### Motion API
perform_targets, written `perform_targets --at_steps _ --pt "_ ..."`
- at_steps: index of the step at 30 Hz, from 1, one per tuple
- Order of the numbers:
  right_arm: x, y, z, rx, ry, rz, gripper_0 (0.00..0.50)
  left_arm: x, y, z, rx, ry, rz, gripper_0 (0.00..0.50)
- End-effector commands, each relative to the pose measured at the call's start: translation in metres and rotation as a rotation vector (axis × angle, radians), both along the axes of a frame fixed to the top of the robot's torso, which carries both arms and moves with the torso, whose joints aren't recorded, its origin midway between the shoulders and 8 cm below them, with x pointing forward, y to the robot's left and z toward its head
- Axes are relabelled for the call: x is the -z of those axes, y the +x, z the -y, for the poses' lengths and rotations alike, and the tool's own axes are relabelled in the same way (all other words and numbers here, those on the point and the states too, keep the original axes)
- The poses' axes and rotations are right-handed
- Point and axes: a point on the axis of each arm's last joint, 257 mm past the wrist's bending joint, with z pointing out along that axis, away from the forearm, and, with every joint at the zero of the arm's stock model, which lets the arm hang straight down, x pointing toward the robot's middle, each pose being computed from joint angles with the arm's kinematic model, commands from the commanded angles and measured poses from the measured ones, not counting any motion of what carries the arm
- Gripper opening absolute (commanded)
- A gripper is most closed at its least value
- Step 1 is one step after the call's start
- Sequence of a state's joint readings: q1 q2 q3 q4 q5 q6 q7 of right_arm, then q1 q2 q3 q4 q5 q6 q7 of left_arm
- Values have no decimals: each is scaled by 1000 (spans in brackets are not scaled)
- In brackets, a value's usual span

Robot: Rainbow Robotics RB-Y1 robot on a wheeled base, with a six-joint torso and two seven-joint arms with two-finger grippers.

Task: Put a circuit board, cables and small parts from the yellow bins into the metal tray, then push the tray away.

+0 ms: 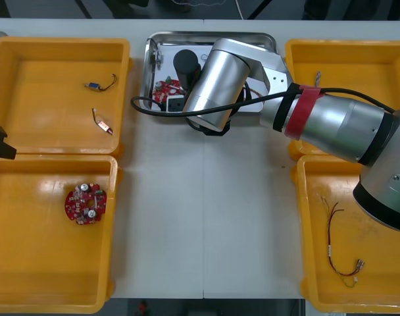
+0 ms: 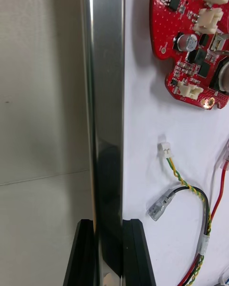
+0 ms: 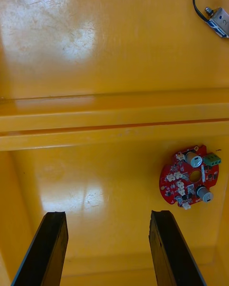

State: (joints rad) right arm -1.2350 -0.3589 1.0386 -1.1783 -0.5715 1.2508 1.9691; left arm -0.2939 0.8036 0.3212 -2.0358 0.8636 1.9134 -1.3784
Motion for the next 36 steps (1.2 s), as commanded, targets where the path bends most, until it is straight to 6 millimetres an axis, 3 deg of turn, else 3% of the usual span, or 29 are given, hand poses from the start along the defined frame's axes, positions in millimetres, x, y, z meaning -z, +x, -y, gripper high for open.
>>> perform_targets --at_steps 1,11,12,14,15,16,18,20,28,36 --pt "-41 13 -31 -70 25 65 0 -27 5 -14 -29 27 46 500" --pt "-44 25 -29 -60 38 77 0 -27 5 -14 -29 27 46 500" --pt "-45 26 -30 -62 40 79 18 -27 5 -14 -29 27 46 500" --pt "-44 25 -29 -61 40 78 102 -27 5 -14 -29 27 46 500" --pt "-45 26 -30 -62 40 79 190 -27 5 -14 -29 27 46 500" --pt "-44 26 -29 -60 40 77 244 -27 5 -14 -29 27 46 500" --pt "-44 25 -29 -61 40 78 439 -27 5 -14 -29 27 46 500" --pt "-45 26 -30 -60 44 78 500 -27 5 -14 -29 27 46 500" --pt "-45 18 -33 -38 83 30 500 -27 5 -14 -29 27 46 500" --pt "-46 -22 -41 -3 147 -75 500 -27 5 -14 -29 27 46 500"
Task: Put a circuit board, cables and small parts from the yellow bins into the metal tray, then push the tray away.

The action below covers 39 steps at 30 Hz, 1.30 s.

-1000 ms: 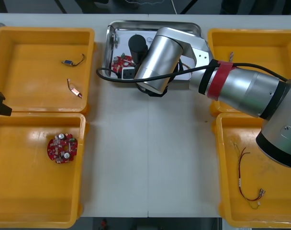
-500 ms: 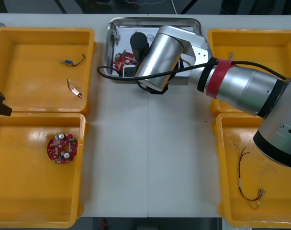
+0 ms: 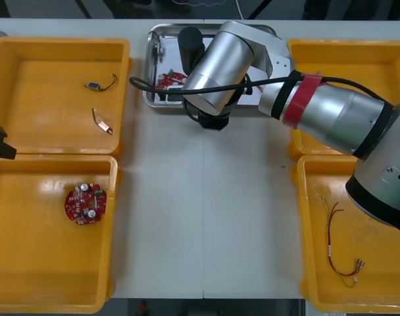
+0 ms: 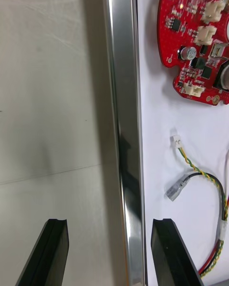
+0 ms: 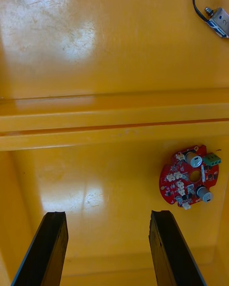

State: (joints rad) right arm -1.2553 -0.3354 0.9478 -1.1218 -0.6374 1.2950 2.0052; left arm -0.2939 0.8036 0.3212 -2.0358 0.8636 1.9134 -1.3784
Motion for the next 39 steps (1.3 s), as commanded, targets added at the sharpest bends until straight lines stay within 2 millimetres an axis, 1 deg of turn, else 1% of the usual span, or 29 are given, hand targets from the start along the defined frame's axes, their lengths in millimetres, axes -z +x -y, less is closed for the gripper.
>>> perform_targets --at_steps 1,3,4,7,8,10,11,13,14,18,20,25,30,32,35,38,39 --pt "-36 -24 -37 -42 92 -11 500 -27 5 -14 -29 27 46 500" --pt "-40 -37 -35 -28 98 -32 500 -27 5 -14 -29 27 46 500" --pt "-40 -40 -33 -24 96 -39 500 -27 5 -14 -29 27 46 500" --pt "-44 -61 -27 -8 97 -66 500 -27 5 -14 -29 27 46 500" --pt "-45 -64 -26 0 102 -70 500 -27 5 -14 -29 27 46 500" --pt "-45 -80 -20 50 142 -102 500 -27 5 -14 -29 27 46 500" --pt "-46 -83 -18 66 155 -110 500 -27 5 -14 -29 27 46 500" --pt "-49 -97 -10 135 198 -141 500 -27 5 -14 -29 27 46 500" --pt "-50 -100 -8 151 205 -147 500 -27 5 -14 -29 27 46 500" --pt "-56 -120 15 304 283 -200 500 -27 5 -14 -29 27 46 500" --pt "-62 -121 15 343 354 -199 500 -27 5 -14 -29 27 46 500" --pt "-86 -122 23 471 570 -180 500 -27 5 -14 -29 27 46 500" --pt "-99 -127 35 560 718 -173 500 -27 5 -14 -29 27 46 500" --pt "-103 -131 47 598 769 -156 500 -27 5 -14 -29 27 46 500" --pt "-99 -137 63 641 793 -143 500 -27 5 -14 -29 27 46 500" --pt "-90 -146 91 727 818 -115 500 -27 5 -14 -29 27 46 500" --pt "-89 -148 97 743 823 -109 500 -27 5 -14 -29 27 46 500"
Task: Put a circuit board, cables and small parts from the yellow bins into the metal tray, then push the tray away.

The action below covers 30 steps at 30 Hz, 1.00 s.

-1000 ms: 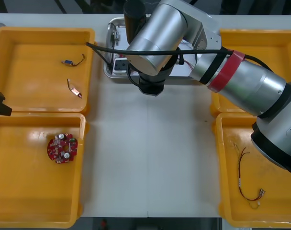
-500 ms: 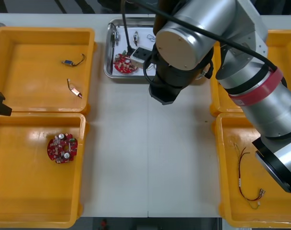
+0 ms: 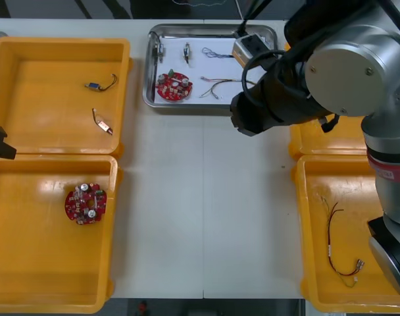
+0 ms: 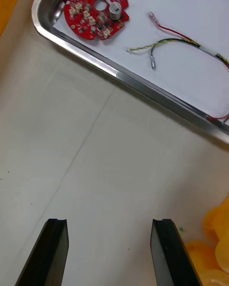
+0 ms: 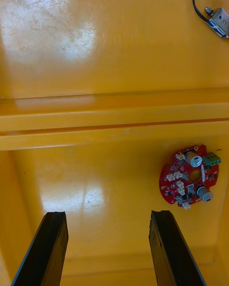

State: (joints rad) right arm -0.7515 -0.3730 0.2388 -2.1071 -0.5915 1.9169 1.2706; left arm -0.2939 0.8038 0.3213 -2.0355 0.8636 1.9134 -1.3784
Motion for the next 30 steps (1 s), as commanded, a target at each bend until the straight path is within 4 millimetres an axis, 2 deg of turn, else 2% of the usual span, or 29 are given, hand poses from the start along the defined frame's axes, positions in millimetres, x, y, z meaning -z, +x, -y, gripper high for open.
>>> perform_targets --at_steps 1,7,12,17,25,30 --pt "8 -11 51 130 9 10 500 -27 5 -14 -29 27 46 500" --pt "22 -25 102 270 43 -53 500 -27 5 -14 -29 27 46 500" --pt "22 -31 138 362 89 -96 500 -27 5 -14 -29 27 46 500" --pt "22 -35 184 447 77 -96 500 -27 5 -14 -29 27 46 500" --pt "25 -45 238 545 32 -108 500 -27 5 -14 -29 27 46 500" --pt "37 -67 274 596 5 -158 500 -27 5 -14 -29 27 46 500"
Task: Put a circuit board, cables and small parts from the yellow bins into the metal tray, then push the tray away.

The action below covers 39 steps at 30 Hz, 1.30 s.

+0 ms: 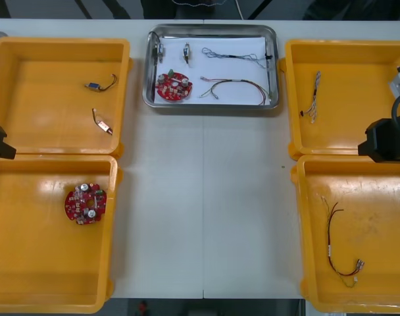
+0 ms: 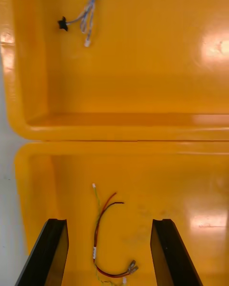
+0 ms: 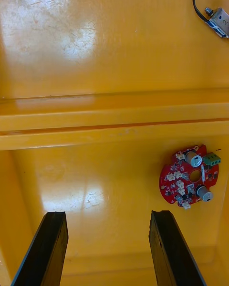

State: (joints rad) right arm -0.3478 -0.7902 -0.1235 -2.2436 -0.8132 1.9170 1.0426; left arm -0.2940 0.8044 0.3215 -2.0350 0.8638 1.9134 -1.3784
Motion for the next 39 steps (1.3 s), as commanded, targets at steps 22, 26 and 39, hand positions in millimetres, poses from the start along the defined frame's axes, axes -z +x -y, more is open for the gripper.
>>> perform_targets --at_steps 22,26,39 --pt "2 -51 60 47 11 -89 500 -27 5 -14 -28 27 47 500" --pt "-1 -52 58 36 -3 -79 500 -27 5 -14 -28 27 47 500" --pt "0 -54 54 28 12 -90 500 -27 5 -14 -28 27 47 500"
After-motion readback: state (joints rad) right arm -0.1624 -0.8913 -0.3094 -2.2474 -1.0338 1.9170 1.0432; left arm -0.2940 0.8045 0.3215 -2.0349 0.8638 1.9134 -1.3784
